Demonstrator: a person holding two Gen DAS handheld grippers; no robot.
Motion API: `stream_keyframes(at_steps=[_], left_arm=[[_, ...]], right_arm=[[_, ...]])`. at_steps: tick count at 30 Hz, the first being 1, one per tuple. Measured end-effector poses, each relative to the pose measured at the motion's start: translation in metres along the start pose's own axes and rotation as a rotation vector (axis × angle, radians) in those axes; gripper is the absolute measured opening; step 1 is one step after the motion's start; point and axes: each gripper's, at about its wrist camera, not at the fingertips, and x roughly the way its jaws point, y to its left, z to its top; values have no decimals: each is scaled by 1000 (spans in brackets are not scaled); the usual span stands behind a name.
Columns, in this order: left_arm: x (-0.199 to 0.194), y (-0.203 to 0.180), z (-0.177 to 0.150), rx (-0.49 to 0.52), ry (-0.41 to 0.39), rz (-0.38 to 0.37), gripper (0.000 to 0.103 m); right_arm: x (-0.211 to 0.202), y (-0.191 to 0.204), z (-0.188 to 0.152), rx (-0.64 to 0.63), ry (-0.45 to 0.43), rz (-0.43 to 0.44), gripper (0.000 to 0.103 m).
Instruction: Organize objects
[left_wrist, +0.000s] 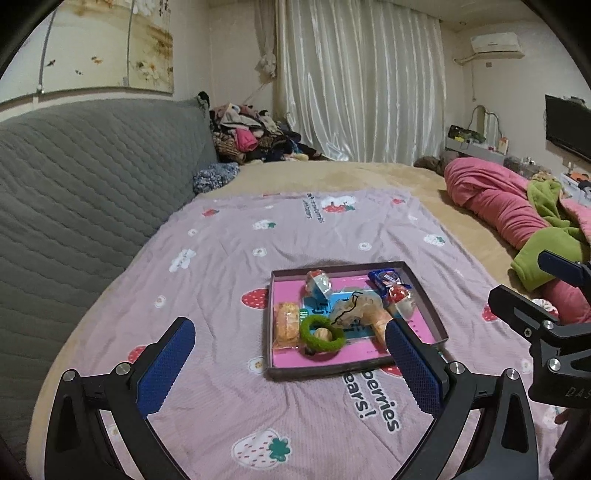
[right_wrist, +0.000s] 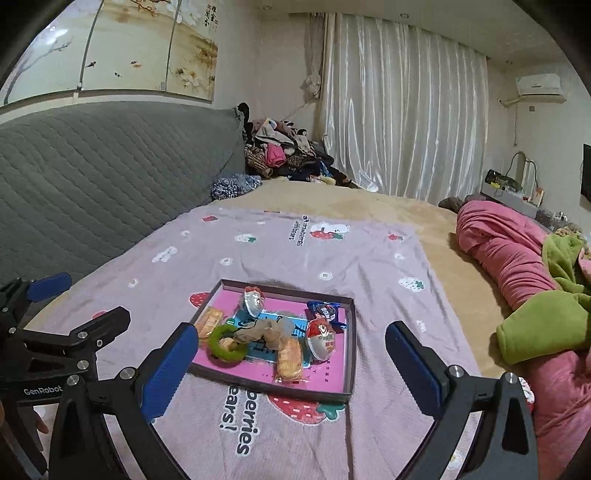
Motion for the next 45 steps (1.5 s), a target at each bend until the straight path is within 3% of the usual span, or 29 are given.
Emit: stream_keyframes(at_steps=[19,32,45], left_arm=[[-75,-2,-22,15,-23,28,103],[-81,-1,-54,-8,5,24,103],[-73,-6,-89,-19,25,5,103]], right_arm=[[-72,12,-15,0,-37,-1,102],[-91,2,-46,29,-30,2,102],[-80,0,-82,27,31,-4,102]])
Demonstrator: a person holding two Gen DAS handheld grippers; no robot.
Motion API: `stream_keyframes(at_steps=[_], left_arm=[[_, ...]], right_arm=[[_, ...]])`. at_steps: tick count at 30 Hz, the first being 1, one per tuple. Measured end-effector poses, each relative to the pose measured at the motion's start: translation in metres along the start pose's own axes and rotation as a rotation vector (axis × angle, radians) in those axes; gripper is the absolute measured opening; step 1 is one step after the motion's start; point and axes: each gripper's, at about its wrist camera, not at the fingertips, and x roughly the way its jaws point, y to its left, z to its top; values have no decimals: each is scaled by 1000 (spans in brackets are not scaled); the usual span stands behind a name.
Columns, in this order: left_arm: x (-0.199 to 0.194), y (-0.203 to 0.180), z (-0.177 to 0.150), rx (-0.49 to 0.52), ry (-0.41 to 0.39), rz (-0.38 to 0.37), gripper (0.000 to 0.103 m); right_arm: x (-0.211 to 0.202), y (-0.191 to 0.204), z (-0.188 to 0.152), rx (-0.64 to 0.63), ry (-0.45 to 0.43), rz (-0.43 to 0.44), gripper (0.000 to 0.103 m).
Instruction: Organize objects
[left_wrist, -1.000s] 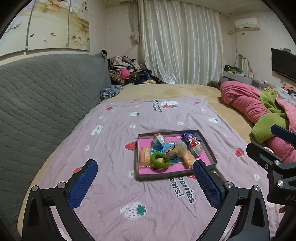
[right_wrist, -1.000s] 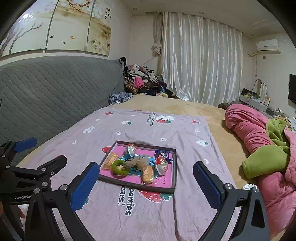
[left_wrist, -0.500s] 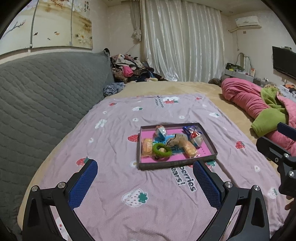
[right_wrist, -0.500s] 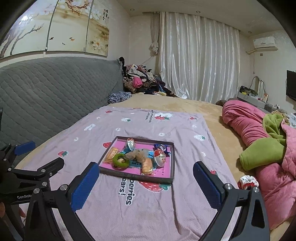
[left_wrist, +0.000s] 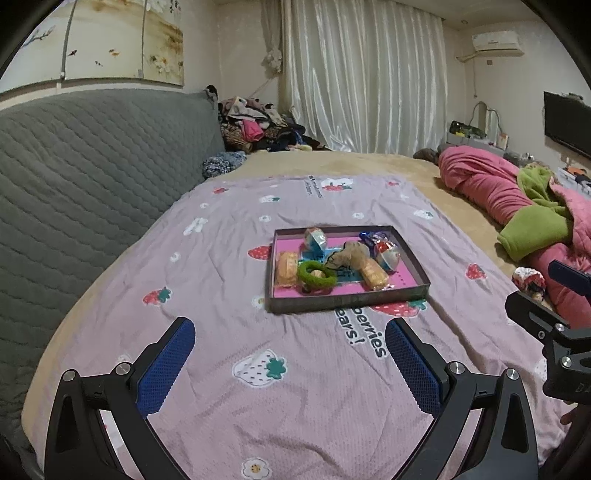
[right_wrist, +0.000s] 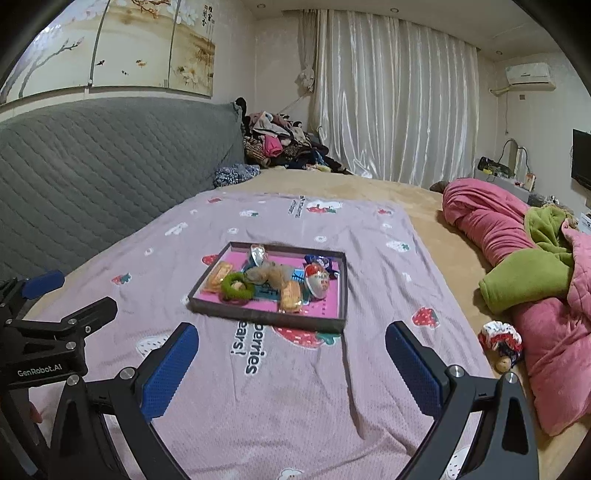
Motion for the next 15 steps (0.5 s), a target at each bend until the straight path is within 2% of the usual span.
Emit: stream_keyframes(at_steps=[15], left_arm=[[20,-7,-36,12,55,-24,103]], right_arm=[[16,2,-33,16,33,13,102]])
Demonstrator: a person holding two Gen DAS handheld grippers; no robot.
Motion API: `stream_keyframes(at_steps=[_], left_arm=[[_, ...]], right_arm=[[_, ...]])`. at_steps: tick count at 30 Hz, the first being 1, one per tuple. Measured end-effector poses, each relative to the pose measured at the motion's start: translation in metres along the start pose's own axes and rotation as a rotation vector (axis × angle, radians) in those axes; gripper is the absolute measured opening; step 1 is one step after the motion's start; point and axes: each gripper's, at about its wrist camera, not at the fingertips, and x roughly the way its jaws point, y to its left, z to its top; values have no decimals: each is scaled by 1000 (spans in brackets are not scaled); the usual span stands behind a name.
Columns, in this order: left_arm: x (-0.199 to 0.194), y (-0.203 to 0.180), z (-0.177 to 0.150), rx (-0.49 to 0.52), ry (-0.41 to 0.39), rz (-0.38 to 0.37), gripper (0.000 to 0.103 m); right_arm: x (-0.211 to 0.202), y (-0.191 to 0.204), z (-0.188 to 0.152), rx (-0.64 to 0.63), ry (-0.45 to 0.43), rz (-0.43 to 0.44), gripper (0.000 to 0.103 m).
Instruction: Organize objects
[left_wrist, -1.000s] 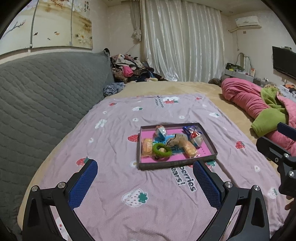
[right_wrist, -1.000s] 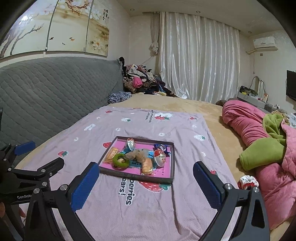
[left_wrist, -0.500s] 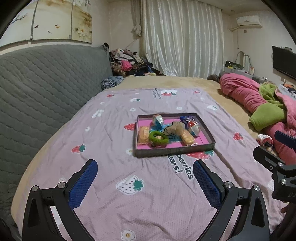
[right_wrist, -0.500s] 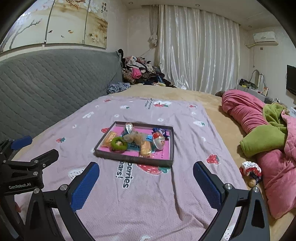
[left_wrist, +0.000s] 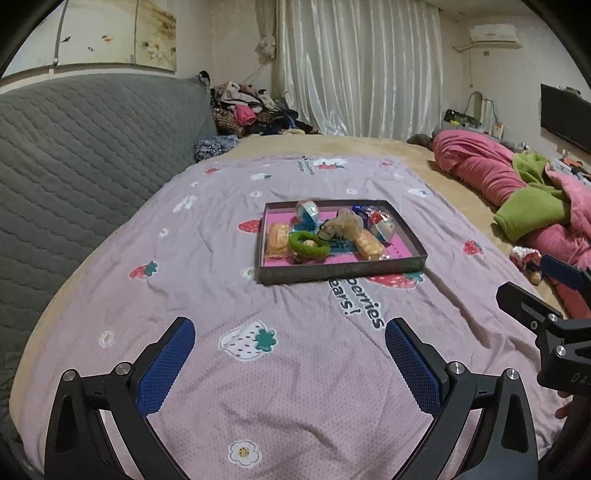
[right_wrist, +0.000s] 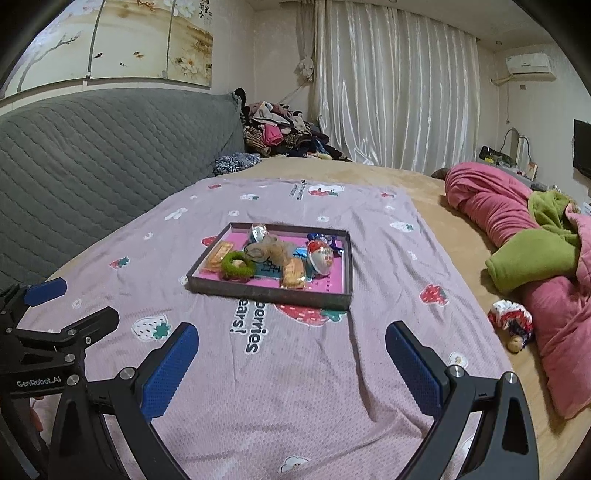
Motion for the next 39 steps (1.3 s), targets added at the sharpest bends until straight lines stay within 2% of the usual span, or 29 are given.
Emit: stream_keyframes(at_steps=[5,8,20,39], left_arm=[[4,-6,-8,29,-11,4,103],[8,-6,-12,14,-14,-19,103],[35,-11,-29,12,24,-1,103],[65,-9,-48,-11,67,2,103]], right_arm=[[8,-2,-12,14,9,7,102],[12,-5,-19,21,15,6,102],[32,-14,-46,36,64,-2,102],[53,-13,-66,16,113,-22,102]])
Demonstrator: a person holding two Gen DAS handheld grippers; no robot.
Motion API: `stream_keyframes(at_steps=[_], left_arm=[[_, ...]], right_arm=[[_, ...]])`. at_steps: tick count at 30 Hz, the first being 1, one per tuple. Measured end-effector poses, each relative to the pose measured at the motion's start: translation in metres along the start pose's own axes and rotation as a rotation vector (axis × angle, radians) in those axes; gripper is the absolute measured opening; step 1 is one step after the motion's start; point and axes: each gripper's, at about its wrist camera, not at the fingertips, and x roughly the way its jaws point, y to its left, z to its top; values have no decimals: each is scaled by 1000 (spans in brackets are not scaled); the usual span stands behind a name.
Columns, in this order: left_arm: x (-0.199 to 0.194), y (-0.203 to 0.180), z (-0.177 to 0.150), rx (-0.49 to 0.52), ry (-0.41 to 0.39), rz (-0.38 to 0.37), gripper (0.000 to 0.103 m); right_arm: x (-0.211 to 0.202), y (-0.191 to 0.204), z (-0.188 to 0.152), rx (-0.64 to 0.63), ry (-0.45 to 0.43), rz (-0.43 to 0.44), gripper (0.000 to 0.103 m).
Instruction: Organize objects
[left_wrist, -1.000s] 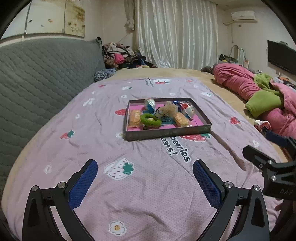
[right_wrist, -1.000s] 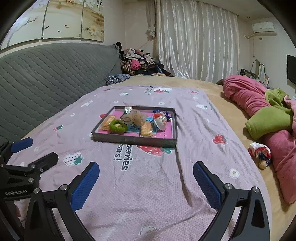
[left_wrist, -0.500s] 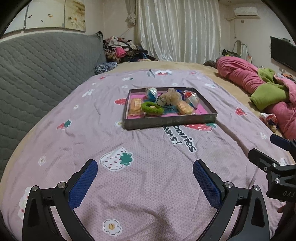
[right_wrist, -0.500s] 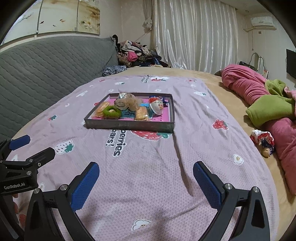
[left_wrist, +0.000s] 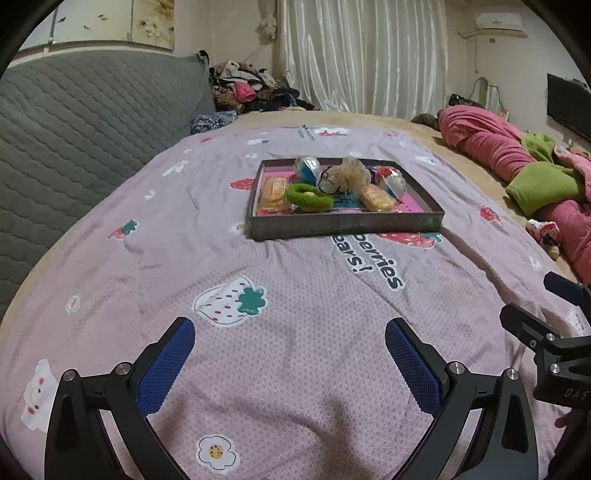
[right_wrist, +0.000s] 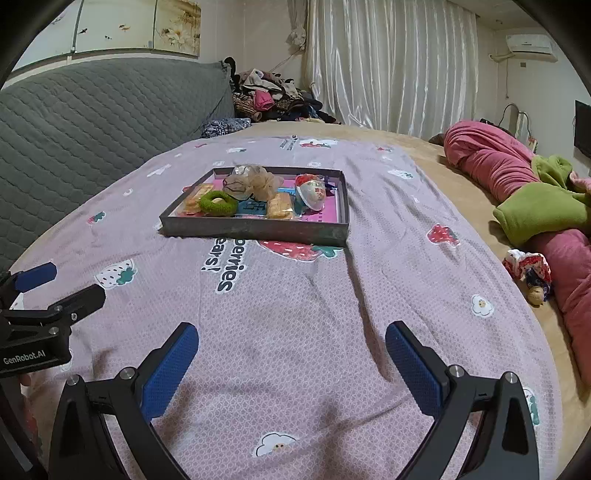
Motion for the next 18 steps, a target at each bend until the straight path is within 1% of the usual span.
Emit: stream_keyframes(at_steps=[10,18], left_arm=[[4,-1,-3,-5,-7,-7,103],[5,0,-5,-10,3,-4,103]], right_arm=[[5,1,-2,-2,8,2,102],[7,2,-2,-5,15,0,102]])
